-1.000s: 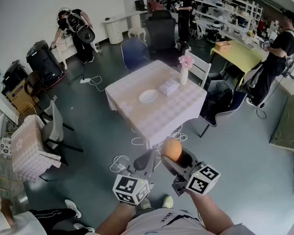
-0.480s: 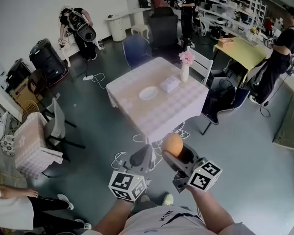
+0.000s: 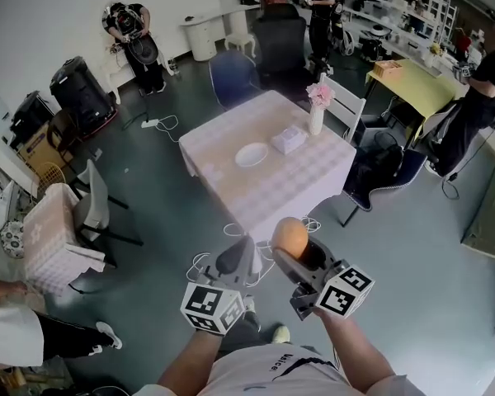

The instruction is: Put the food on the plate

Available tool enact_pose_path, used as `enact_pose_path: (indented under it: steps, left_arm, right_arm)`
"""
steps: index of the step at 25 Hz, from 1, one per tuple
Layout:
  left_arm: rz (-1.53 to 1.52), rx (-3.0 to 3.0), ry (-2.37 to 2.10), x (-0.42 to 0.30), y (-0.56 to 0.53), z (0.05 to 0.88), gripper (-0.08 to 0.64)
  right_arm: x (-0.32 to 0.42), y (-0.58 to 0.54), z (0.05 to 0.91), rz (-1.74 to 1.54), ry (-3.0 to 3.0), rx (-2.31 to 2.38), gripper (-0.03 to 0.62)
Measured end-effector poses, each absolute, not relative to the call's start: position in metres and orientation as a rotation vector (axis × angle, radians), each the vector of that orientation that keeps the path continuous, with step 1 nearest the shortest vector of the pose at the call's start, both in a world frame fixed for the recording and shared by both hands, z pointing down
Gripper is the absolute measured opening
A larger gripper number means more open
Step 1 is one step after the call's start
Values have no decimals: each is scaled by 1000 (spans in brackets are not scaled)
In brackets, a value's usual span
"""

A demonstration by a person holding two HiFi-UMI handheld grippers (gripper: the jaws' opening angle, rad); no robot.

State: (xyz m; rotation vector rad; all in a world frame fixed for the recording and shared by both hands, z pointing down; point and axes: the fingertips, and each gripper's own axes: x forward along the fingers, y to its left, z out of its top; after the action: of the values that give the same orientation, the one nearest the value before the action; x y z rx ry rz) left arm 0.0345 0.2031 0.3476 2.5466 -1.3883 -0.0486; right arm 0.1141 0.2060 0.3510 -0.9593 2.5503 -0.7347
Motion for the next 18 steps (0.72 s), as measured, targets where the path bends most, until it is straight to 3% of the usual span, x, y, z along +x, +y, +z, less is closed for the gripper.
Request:
enact_pose_path:
  steps: [18]
  left_arm:
    - [-8, 2601, -1269, -27, 12, 389, 6]
  right_arm:
    - [42, 20, 390, -749, 2551, -1150, 322]
